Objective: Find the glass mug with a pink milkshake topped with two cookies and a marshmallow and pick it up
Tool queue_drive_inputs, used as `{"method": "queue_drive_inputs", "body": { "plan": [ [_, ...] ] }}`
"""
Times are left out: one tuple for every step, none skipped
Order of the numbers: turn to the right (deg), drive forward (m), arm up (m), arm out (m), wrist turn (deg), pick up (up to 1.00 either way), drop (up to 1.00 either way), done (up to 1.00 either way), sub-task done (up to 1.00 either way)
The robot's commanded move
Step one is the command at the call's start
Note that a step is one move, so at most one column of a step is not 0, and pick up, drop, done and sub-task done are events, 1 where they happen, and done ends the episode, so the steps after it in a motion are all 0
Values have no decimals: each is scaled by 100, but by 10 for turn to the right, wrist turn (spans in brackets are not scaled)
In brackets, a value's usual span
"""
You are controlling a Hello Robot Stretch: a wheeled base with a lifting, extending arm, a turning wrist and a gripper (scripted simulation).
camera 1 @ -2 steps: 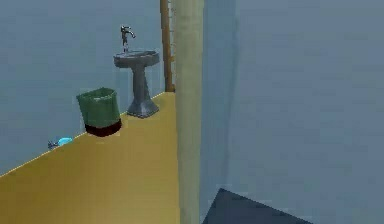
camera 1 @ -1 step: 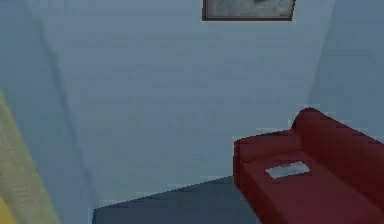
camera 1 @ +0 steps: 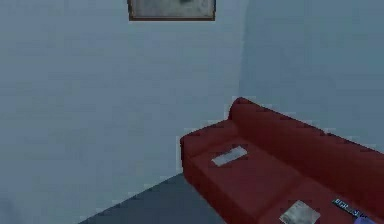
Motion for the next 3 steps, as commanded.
{"method": "queue_drive_inputs", "body": {
  "plan": [
    [0,10,0,0,0,0,0,0,0],
    [-450,0,0,0,0,0,0,0,0],
    [-420,0,0,0,0,0,0,0,0]
  ]
}}
